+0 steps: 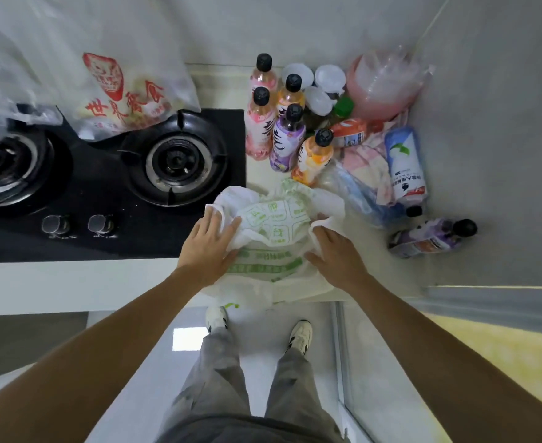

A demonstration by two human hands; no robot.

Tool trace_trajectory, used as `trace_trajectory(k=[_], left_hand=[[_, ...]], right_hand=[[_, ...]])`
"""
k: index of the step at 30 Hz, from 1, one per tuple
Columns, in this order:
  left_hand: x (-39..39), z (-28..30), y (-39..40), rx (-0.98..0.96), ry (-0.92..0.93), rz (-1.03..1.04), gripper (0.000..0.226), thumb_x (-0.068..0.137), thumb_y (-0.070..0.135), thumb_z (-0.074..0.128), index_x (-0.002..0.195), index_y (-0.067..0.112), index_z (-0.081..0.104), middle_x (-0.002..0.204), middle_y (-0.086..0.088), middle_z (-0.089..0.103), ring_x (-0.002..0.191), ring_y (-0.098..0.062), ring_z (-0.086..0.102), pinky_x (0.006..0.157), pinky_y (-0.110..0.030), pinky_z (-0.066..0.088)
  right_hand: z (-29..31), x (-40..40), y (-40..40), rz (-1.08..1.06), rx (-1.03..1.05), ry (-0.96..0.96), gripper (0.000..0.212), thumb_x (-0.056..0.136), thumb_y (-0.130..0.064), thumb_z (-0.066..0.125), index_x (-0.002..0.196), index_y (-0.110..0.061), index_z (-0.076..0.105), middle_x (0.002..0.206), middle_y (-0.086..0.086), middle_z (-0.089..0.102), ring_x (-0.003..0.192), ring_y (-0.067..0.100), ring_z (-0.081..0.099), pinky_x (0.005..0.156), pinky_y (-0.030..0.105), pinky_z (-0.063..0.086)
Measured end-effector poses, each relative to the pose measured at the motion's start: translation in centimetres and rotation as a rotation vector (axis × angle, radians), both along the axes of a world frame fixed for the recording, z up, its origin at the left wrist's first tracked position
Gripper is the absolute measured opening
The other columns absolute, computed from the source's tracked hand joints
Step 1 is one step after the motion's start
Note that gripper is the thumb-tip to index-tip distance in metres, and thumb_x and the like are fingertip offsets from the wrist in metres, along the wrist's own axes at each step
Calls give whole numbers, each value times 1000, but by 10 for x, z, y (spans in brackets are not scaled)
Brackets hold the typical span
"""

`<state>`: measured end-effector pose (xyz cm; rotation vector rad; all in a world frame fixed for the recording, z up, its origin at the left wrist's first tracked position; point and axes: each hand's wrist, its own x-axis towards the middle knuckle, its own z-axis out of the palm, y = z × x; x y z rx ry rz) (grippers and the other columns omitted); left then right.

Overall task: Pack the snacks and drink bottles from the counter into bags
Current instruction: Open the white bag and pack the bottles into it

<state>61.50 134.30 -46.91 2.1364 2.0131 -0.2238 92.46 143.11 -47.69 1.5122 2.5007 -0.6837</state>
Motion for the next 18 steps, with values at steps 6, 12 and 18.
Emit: trace_trajectory(k=[6, 12, 18], left_hand=[[7, -15, -4, -48, 60, 117, 73, 102, 59, 20, 164, 20, 16, 154, -33, 33, 150, -49, 24, 116, -53, 35], [11, 16, -10, 30, 3, 194, 72, 98, 51, 54, 160, 23, 29, 147, -32, 39, 136, -46, 41, 101, -55, 46], [7, 44, -35, 275, 0, 174, 62, 99, 47, 51, 155, 23, 41, 155, -29, 32, 138, -48, 36, 104, -57, 37]], right_hand=[[-23, 15, 0, 84, 73, -4, 62, 102, -55, 52, 151, -17, 41, 168, 13, 31, 156, 33, 27, 120, 48, 34], [3, 21, -4, -37, -16, 229, 66, 104, -42, 57, 157, -8, 37, 166, 7, 33, 152, 22, 32, 125, 40, 31], [31, 47, -26, -241, 350, 300, 39, 99, -43, 62, 112, -7, 65, 116, 6, 59, 109, 25, 52, 90, 48, 51]])
